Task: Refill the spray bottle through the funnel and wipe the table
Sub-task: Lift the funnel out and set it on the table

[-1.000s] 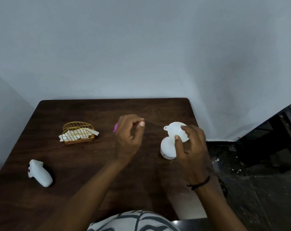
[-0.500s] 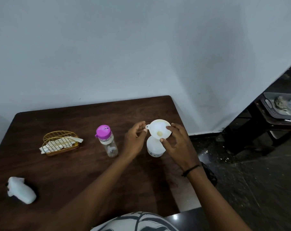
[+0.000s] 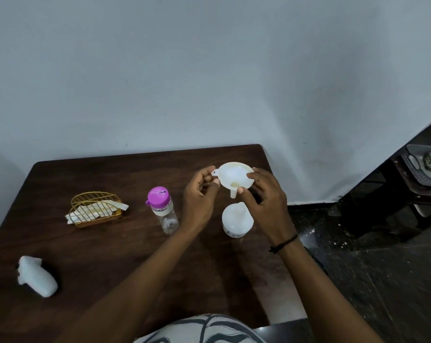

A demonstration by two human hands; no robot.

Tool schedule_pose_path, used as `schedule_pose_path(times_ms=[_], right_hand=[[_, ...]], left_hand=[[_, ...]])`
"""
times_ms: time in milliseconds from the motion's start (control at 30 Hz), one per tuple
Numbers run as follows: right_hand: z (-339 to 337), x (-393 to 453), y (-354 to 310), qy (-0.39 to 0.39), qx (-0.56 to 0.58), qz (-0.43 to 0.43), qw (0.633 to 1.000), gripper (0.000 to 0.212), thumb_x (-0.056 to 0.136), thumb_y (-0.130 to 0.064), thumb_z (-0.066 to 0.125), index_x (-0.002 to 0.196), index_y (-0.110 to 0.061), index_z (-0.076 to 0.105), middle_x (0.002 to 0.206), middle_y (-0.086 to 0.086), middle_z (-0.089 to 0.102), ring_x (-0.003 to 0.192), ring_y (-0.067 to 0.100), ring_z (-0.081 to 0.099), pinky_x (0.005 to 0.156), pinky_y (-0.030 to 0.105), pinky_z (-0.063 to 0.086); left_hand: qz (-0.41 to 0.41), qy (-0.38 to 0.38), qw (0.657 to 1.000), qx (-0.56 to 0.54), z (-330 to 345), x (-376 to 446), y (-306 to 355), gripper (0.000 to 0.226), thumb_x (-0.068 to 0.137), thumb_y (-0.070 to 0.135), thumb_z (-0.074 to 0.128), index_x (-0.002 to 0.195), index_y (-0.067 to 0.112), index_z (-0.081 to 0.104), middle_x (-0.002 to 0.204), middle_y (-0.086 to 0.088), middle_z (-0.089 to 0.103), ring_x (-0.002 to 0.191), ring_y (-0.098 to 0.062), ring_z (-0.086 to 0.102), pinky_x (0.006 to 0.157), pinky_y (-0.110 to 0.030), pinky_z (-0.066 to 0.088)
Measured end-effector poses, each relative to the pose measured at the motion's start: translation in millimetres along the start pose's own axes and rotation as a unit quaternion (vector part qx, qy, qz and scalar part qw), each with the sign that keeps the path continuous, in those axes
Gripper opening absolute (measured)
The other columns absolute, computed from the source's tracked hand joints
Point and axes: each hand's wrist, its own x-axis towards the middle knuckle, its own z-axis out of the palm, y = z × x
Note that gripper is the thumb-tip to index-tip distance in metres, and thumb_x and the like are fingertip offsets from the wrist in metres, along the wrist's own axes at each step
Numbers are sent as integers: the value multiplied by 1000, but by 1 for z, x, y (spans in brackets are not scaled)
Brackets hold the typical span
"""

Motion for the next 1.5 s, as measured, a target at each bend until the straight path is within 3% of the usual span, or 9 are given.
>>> schedule_pose_path(times_ms=[167,233,333,500,700,833,1167,1400,1500], right_hand=[[14,26,-4,-59,-1,28,998,25,90,-24,70,110,-8,68,119,4,62,108,14,60,87,19,51],[25,38,1,-119,1,59,991,24,92,-30,68,108,-11,69,110,1,65,99,12,62,85,25,53],[41,56,16,-213,-17,93,972,25,92,-38,65,103,-17,70,102,-3,68,92,10,64,82,32,55],[61,82,41,-333,-70,107,934,24,87,-45,65,91,-22,72,92,-9,71,88,11,65,79,36,56],[88,101,58,-451,-88,133,878,26,88,-37,70,91,-12,75,93,-1,72,88,17,66,80,36,54],[106,98,71,-475,-47,186,859,26,87,-33,73,91,-8,74,80,-1,68,77,15,61,78,35,54],[131,93,90,-528,-35,246,812,28,85,-33,75,102,-12,71,104,5,71,91,19,65,86,37,55],[121,94,89,-517,-36,236,822,28,88,-30,73,105,-8,71,93,3,69,81,13,62,71,25,52],[109,98,89,-493,-32,230,838,29,88,-33,71,104,-9,71,94,5,71,79,13,64,72,28,53]], left_hand=[[-71,51,992,-88,-1,13,-7,23,97,11,59,119,17,60,114,-6,69,107,-20,66,91,-36,54],[-110,77,986,-99,-1,18,-16,22,98,11,57,119,16,58,117,-9,68,109,-24,65,91,-39,54],[-173,105,976,-78,0,23,-36,20,98,18,54,118,22,54,118,-4,65,101,-15,65,84,-34,56],[-249,109,962,-21,3,27,-61,36,98,26,50,134,20,44,123,-5,62,111,-24,63,101,-48,52],[-294,113,948,54,4,33,-75,45,100,26,43,144,19,37,135,-12,57,118,-30,59,101,-50,50],[-309,115,939,99,3,35,-87,47,102,21,39,148,15,32,142,-14,53,128,-32,53,109,-49,44],[-348,108,921,137,2,33,-105,55,104,25,34,156,15,19,157,-15,35,143,-33,38,116,-49,35],[-353,97,917,158,3,31,-100,62,101,19,34,158,17,8,164,-11,25,149,-31,27,121,-48,28],[-345,89,917,178,5,29,-98,65,101,23,36,158,17,6,163,-13,25,148,-34,28,119,-49,30]])
